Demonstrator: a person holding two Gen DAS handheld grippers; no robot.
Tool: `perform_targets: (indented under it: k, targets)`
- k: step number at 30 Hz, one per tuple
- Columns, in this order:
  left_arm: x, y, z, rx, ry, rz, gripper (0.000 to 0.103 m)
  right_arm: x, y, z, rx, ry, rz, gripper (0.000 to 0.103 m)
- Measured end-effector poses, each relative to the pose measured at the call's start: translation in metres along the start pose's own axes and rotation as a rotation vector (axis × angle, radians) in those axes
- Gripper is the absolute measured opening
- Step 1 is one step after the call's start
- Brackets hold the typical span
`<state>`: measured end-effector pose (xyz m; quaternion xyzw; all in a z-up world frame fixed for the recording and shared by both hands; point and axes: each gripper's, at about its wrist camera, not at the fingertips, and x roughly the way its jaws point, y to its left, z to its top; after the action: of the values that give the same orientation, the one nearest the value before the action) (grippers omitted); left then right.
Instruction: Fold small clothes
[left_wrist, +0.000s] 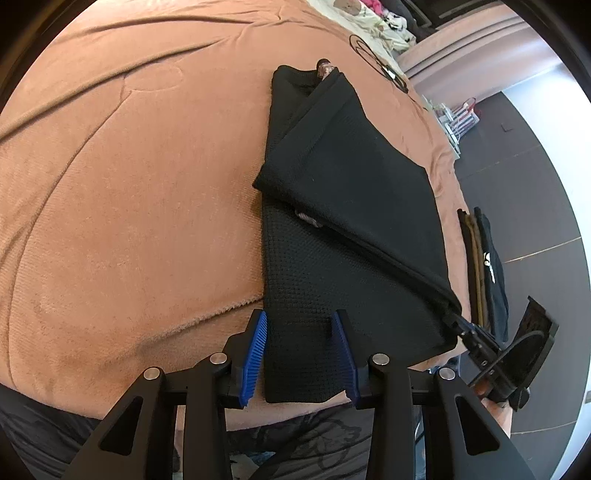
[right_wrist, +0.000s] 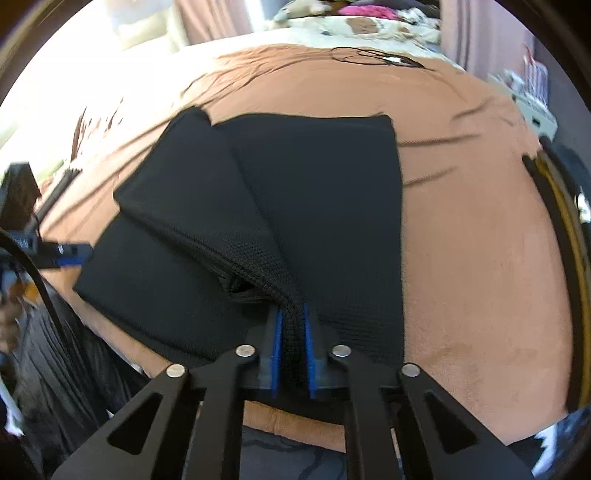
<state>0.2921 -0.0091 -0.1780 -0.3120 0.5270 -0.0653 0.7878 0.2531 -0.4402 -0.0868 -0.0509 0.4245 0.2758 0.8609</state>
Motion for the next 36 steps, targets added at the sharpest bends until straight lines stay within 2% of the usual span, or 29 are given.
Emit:
perform_targets:
  k: [8,15,22,27,31,36]
  targets:
    - [-0.002,-0.009,-0.004,0.027,-0.003,0.013,0.039,-0.02,-0.045,-0.012,0.174,-0.048,0.167,0.004]
    - [0.007,-0.02,-0.007,0.054,0.01,0.03,0.039,-0.027,-0.079,-0.027,0.264,-0.054,0.182,0.004]
    - [0.024,-0.023,-0.012,0.077,0.045,0.059,0.038,-0.021,-0.089,-0.037,0.287,-0.02,0.194,0.004]
    - [0.025,-0.02,-0.013,0.094,0.044,0.068,0.012,-0.017,-0.085,-0.035,0.29,0.004,0.209,0.004]
    - [0.021,-0.019,-0.012,0.101,0.047,0.061,0.01,-0.02,-0.085,-0.034,0.288,0.006,0.218,0.004]
    - [0.016,-0.014,-0.007,0.089,0.073,0.029,0.012,-0.017,-0.075,-0.032,0.254,0.028,0.152,0.009]
